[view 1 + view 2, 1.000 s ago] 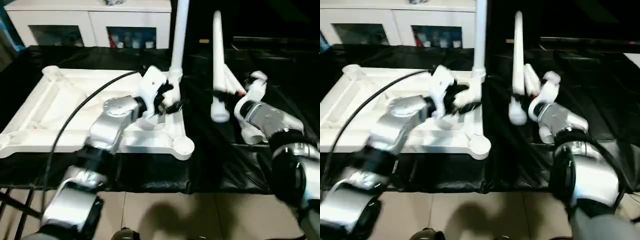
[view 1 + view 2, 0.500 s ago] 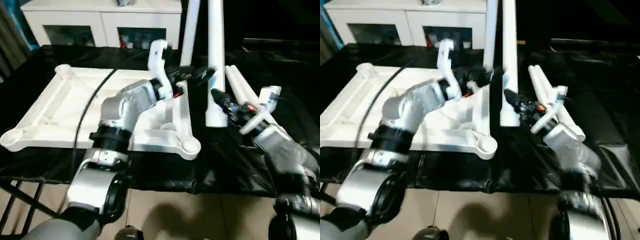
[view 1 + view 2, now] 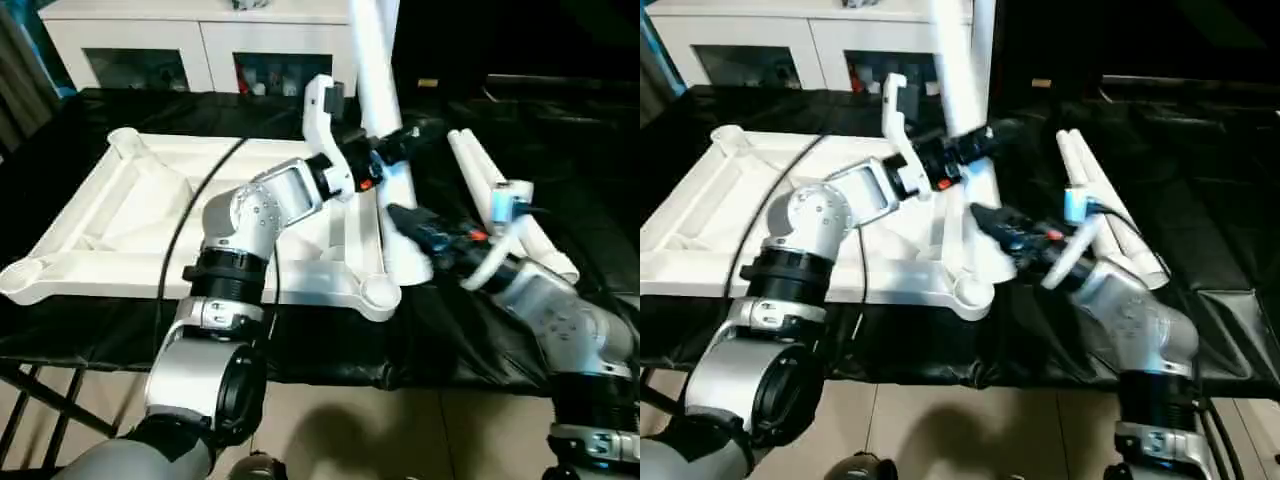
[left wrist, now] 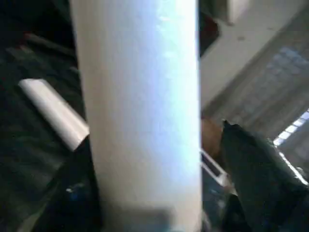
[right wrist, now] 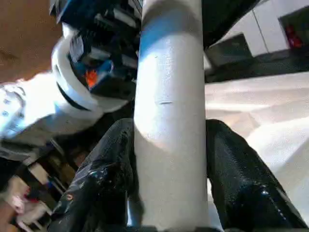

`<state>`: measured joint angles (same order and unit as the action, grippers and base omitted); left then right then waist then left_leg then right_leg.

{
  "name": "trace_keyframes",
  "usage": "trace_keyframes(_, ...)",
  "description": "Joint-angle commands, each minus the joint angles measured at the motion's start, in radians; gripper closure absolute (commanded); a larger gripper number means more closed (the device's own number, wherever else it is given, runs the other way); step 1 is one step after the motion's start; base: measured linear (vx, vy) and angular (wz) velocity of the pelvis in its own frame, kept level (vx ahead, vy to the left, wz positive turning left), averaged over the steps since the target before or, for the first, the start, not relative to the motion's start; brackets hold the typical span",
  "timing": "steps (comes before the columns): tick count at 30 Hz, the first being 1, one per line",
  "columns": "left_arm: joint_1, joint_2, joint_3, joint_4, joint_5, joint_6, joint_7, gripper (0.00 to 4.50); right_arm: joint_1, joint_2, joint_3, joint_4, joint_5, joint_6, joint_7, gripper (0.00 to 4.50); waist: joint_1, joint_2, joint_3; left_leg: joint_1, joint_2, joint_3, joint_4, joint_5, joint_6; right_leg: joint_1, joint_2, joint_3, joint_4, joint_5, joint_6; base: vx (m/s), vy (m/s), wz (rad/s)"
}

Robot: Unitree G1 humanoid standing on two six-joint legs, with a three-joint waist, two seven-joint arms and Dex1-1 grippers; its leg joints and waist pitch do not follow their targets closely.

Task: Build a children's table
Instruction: Pick table leg

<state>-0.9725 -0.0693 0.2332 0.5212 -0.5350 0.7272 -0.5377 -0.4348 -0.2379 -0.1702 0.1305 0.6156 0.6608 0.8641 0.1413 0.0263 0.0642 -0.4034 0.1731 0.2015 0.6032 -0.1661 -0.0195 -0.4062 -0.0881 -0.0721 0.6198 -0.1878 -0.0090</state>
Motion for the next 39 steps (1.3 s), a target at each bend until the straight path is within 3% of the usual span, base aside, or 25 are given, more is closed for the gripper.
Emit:
trace_keyframes(1,-0.009,-0.006,0.003,-0.019,0.016,-0.031,0.061,1.12,-0.013,0.008,0.052,0.019,-0.08,-0.022,-0.069,2.63,-0.003,-0.024,-0.082,0.024,0.055,-0.032,-0.061,-0.105,0.057,0.052,-0.073,0.042,-0.08,-0.177,-0.19,0.0,0.0,0.0)
trace_keyframes(2,-0.011,-0.008,0.004,-0.011,0.031,-0.047,0.099,1.27,-0.025,0.019,0.075,0.03,-0.118,-0.045,-0.103,2.63,-0.006,-0.03,-0.082,0.024,0.056,-0.032,-0.062,-0.104,0.051,0.051,-0.072,0.043,-0.079,-0.174,-0.185,0.0,0.0,0.0)
trace_keyframes(7,-0.015,-0.031,0.024,0.02,0.091,-0.12,0.253,1.72,-0.079,0.071,0.157,0.042,-0.257,-0.125,-0.252,2.63,-0.009,-0.029,-0.084,0.026,0.057,-0.032,-0.062,-0.089,0.051,0.05,-0.072,0.044,-0.074,-0.129,-0.189,0.0,0.0,0.0)
trace_keyframes(11,-0.019,-0.049,0.06,0.05,0.106,-0.188,0.367,2.08,-0.111,0.099,0.224,0.017,-0.338,-0.185,-0.321,2.64,-0.007,-0.027,-0.085,0.028,0.056,-0.031,-0.061,-0.079,0.057,0.05,-0.071,0.046,-0.07,-0.085,-0.195,0.0,0.0,0.0)
trace_keyframes(14,-0.02,-0.05,0.068,0.059,0.112,-0.214,0.401,2.31,-0.126,0.115,0.24,-0.003,-0.355,-0.196,-0.342,2.64,-0.007,-0.028,-0.085,0.028,0.056,-0.031,-0.062,-0.081,0.06,0.052,-0.07,0.046,-0.068,-0.073,-0.194,0.0,0.0,0.0)
trace_keyframes(15,-0.019,-0.053,0.075,0.06,0.11,-0.225,0.414,2.47,-0.136,0.128,0.242,-0.02,-0.354,-0.19,-0.354,2.64,-0.008,-0.028,-0.084,0.028,0.055,-0.031,-0.061,-0.08,0.064,0.051,-0.07,0.047,-0.068,-0.068,-0.196,0.0,0.0,0.0)
trace_keyframes(16,-0.018,-0.052,0.074,0.059,0.109,-0.225,0.411,2.47,-0.14,0.13,0.242,-0.023,-0.353,-0.187,-0.357,2.64,-0.007,-0.021,-0.084,0.028,0.056,-0.032,-0.061,-0.083,0.064,0.05,-0.071,0.047,-0.068,-0.068,-0.199,0.0,0.0,0.0)
trace_keyframes(17,-0.016,-0.051,0.076,0.055,0.11,-0.231,0.413,2.54,-0.147,0.134,0.241,-0.028,-0.352,-0.181,-0.364,2.64,-0.008,-0.026,-0.084,0.028,0.055,-0.031,-0.061,-0.088,0.064,0.051,-0.07,0.047,-0.069,-0.07,-0.198,0.0,0.0,0.0)
trace_keyframes(21,-0.018,-0.04,0.067,0.065,0.108,-0.25,0.379,2.62,-0.157,0.145,0.225,-0.019,-0.342,-0.182,-0.377,2.64,-0.009,-0.023,-0.084,0.028,0.055,-0.032,-0.063,-0.097,0.056,0.053,-0.07,0.047,-0.069,-0.071,-0.197,0.0,0.0,0.0)
trace_keyframes(22,-0.018,-0.035,0.06,0.067,0.107,-0.255,0.365,2.62,-0.158,0.146,0.22,-0.016,-0.338,-0.181,-0.376,2.64,-0.009,-0.017,-0.084,0.028,0.055,-0.033,-0.062,-0.096,0.055,0.052,-0.071,0.047,-0.069,-0.071,-0.197,0.0,0.0,0.0)
trace_keyframes(23,-0.019,-0.032,0.056,0.069,0.106,-0.257,0.355,2.63,-0.159,0.146,0.217,-0.015,-0.336,-0.181,-0.375,2.08,-0.011,-0.019,-0.084,0.029,0.055,-0.032,-0.063,-0.098,0.054,0.052,-0.069,0.047,-0.068,-0.065,-0.198,0.0,0.0,0.0)
trace_keyframes(25,-0.023,-0.02,0.055,0.072,0.09,-0.253,0.316,2.63,-0.158,0.136,0.191,-0.005,-0.303,-0.161,-0.351,1.94,-0.01,-0.02,-0.084,0.03,0.055,-0.031,-0.063,-0.103,0.053,0.053,-0.07,0.047,-0.069,-0.063,-0.201,0.0,0.0,0.0)
trace_keyframes(26,-0.027,-0.001,0.048,0.073,0.066,-0.23,0.237,2.64,-0.156,0.105,0.163,0.006,-0.252,-0.127,-0.288,1.92,-0.01,-0.02,-0.085,0.03,0.055,-0.031,-0.062,-0.101,0.055,0.053,-0.07,0.048,-0.067,-0.056,-0.205,0.0,0.0,0.0)
trace_keyframes(31,-0.026,0.04,0.026,0.066,0.01,-0.167,0.048,2.64,-0.145,0.009,0.151,0.015,-0.164,-0.048,-0.102,1.52,-0.003,-0.021,-0.085,0.032,0.054,-0.028,-0.058,-0.092,0.076,0.055,-0.069,0.047,-0.063,-0.033,-0.229,0.0,0.0,0.0)
trace_keyframes(34,-0.02,0.072,-0.012,0.059,-0.003,-0.138,-0.08,2.64,-0.145,-0.056,0.164,0.018,-0.131,-0.006,0.017,1.14,-0.003,-0.024,-0.085,0.028,0.054,-0.028,-0.056,-0.08,0.084,0.059,-0.07,0.046,-0.06,-0.028,-0.239,0.0,0.0,0.0)
trace_keyframes(36,-0.02,0.081,-0.021,0.062,-0.005,-0.131,-0.115,2.64,-0.148,-0.078,0.172,0.021,-0.119,0.007,0.053,1.13,-0.002,-0.024,-0.084,0.028,0.055,-0.028,-0.055,-0.084,0.081,0.058,-0.073,0.046,-0.062,-0.04,-0.247,0.0,0.0,0.0)
trace_keyframes(39,-0.001,0.119,-0.101,0.022,-0.013,-0.096,-0.296,2.64,-0.167,-0.146,0.215,0.05,-0.105,0.036,0.168,0.78,0.003,-0.024,-0.085,0.028,0.058,-0.027,-0.054,-0.081,0.078,0.058,-0.073,0.045,-0.06,-0.062,-0.249,0.0,0.0,0.0)
